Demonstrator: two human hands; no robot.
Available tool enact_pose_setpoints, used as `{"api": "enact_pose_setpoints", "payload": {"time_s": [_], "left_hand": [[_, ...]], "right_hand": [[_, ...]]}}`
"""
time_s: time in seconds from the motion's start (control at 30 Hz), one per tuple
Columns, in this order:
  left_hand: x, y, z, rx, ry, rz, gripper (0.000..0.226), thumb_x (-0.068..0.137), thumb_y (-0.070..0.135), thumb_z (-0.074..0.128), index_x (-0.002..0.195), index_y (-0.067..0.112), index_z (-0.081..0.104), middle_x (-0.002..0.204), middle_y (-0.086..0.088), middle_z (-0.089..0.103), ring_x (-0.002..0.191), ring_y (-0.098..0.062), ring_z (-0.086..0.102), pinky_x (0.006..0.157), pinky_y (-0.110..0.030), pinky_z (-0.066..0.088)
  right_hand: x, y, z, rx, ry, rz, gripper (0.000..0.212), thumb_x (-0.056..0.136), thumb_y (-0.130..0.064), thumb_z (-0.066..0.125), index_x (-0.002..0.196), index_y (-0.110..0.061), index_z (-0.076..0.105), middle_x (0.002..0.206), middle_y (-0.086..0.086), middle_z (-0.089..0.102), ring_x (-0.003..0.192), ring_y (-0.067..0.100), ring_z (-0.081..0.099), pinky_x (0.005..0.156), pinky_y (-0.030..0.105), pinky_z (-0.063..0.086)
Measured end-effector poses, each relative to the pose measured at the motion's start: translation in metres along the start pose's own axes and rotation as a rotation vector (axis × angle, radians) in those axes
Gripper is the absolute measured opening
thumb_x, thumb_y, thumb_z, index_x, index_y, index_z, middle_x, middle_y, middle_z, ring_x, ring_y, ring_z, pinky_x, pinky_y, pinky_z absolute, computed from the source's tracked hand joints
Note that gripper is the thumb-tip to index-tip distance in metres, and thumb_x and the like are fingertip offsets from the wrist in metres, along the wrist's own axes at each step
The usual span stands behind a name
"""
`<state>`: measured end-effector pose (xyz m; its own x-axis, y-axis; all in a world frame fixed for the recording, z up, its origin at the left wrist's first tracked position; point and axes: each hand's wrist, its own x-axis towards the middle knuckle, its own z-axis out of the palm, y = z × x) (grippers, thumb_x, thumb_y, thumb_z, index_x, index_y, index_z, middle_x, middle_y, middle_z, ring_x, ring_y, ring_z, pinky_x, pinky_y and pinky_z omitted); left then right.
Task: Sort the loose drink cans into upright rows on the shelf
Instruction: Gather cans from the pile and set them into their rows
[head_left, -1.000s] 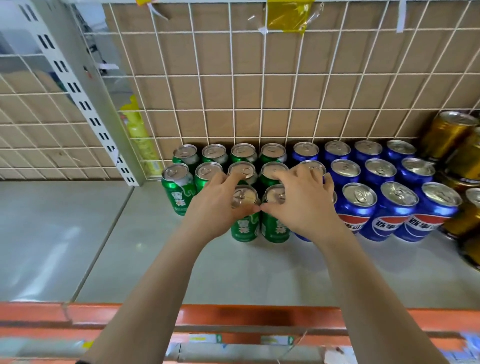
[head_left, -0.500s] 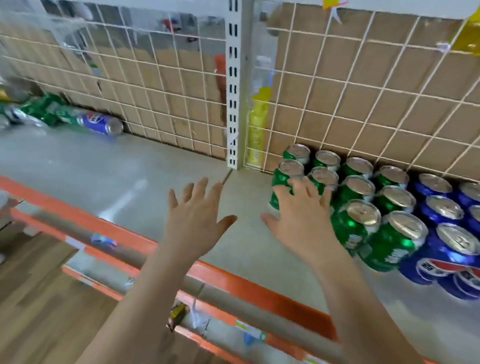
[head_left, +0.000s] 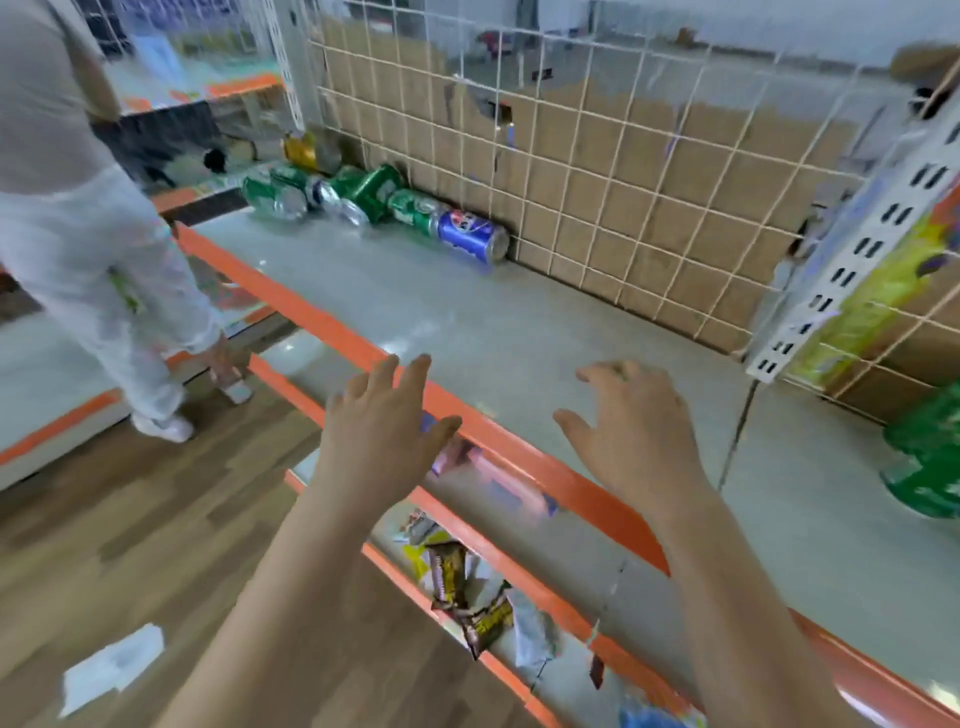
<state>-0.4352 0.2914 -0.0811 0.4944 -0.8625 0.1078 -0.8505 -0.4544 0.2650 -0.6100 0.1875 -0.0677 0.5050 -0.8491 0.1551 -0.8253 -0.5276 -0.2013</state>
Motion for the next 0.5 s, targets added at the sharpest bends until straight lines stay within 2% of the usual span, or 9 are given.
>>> {"api": "enact_pose_setpoints", "payload": {"time_s": [0.07,0.13,0.3,0.5], "left_hand": [[0.009,-0.029,-0.006,-0.005,0.008,-0.011,0.073,0.083,0.059,0.047,0.143,0.02,0.033,0.143,-0.009,0.039,0.127,-0.033,0.042,0.1,-0.043,0.039],[0.018,-0.053,-0.009,-0.003,0.003,-0.021,0.07,0.085,0.057,0.05,0.142,0.02,0.034,0.141,-0.01,0.042,0.124,-0.034,0.045,0.099,-0.043,0.039],[0.051,-0.103,-0.014,-0.039,0.019,-0.121,0.067,0.088,0.052,0.05,0.144,0.023,0.028,0.143,-0.007,0.037,0.127,-0.031,0.042,0.099,-0.041,0.037],[0.108,-0.157,-0.022,-0.049,0.014,-0.151,0.065,0.089,0.05,0.05,0.144,0.026,0.026,0.146,-0.005,0.034,0.131,-0.031,0.036,0.101,-0.04,0.034]], "right_hand": [[0.016,-0.027,0.011,0.01,-0.021,-0.023,0.049,0.085,-0.046,0.057,0.128,-0.023,0.052,0.128,0.005,0.051,0.12,0.029,0.043,0.1,0.039,0.034],[0.033,-0.05,0.02,-0.006,-0.035,-0.048,0.048,0.085,-0.046,0.057,0.127,-0.023,0.053,0.128,0.006,0.052,0.119,0.03,0.046,0.102,0.041,0.034],[0.079,-0.099,0.04,-0.054,-0.082,-0.106,0.048,0.087,-0.049,0.052,0.13,-0.026,0.048,0.132,0.002,0.048,0.124,0.028,0.041,0.108,0.045,0.026],[0.156,-0.159,0.068,-0.027,-0.105,-0.146,0.047,0.089,-0.049,0.051,0.129,-0.026,0.047,0.132,0.002,0.046,0.125,0.026,0.038,0.111,0.047,0.02]]}}
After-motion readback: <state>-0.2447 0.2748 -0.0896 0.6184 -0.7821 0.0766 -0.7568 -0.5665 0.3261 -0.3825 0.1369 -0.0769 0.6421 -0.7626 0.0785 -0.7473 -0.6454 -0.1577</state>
